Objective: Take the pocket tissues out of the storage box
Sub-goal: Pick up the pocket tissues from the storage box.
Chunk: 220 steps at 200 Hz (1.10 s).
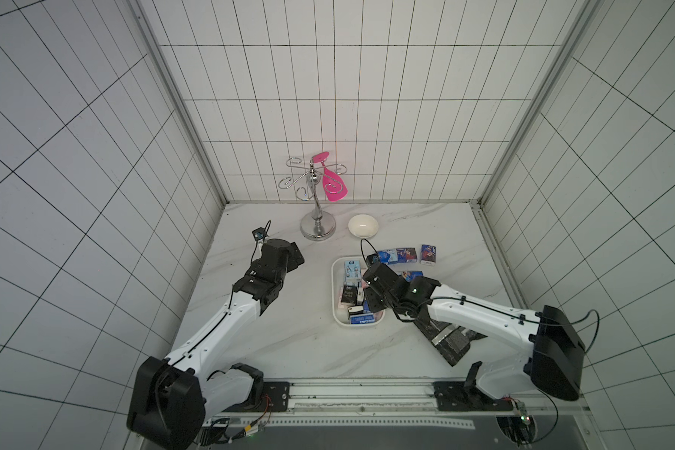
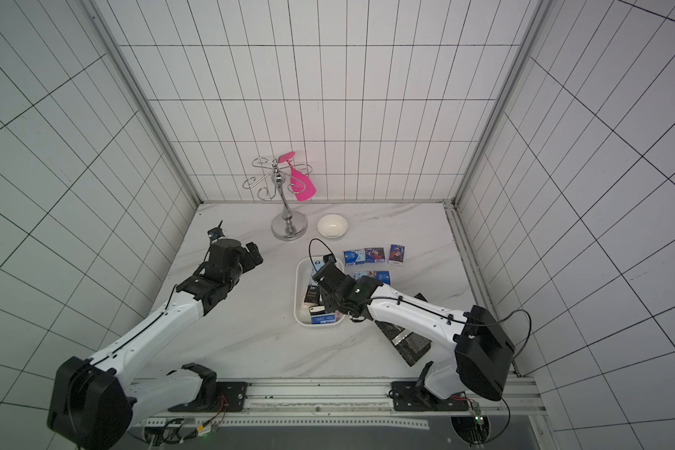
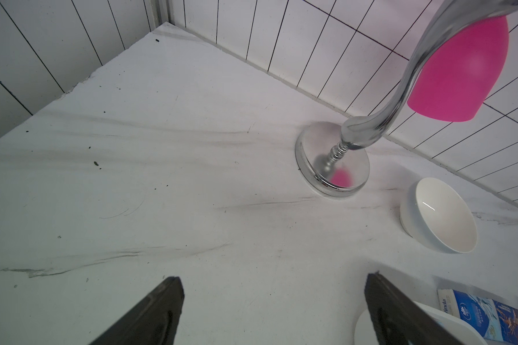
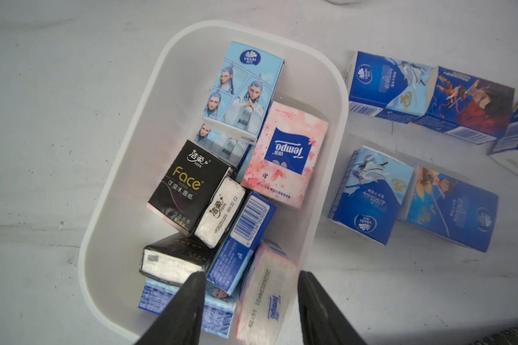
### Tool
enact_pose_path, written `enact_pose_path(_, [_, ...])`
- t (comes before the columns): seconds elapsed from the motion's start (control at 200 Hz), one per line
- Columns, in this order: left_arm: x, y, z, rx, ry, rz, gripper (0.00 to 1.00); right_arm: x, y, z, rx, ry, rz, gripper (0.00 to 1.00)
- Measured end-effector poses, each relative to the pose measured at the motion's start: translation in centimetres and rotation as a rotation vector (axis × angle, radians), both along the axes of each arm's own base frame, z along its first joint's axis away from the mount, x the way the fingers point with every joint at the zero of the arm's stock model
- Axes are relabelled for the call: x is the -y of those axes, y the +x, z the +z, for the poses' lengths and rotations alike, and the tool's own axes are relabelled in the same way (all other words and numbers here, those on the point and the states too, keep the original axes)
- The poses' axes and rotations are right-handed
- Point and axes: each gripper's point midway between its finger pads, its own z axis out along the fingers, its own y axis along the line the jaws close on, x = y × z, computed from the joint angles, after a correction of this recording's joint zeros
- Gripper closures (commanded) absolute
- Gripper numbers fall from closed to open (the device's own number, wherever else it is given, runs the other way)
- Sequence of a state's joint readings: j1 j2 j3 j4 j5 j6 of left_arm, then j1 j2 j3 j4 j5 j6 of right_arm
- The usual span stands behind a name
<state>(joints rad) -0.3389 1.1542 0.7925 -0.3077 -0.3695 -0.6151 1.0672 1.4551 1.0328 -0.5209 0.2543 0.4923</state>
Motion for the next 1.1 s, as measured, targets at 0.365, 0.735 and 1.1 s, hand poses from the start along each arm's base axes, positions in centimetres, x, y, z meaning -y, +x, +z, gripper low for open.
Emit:
enact_pose_path(0.365, [0.0, -0.1, 0.3, 0.008, 0.002, -0.003, 0.02, 0.9, -0.2, -1.5, -0.015, -0.033, -0.028, 0.48])
enact_pose_path(0.735, [0.0, -0.1, 0.3, 0.008, 0.002, -0.003, 0.02, 1.3, -0.8, -3.2, -0.055, -0.046, -0.034, 0.56])
enact_pose_path(1.1, [0.0, -0.1, 0.4, 0.010, 0.001, -0.003, 0.02, 0.9, -0.8, -3.8, -0.063, -0.045, -0.030, 0.62])
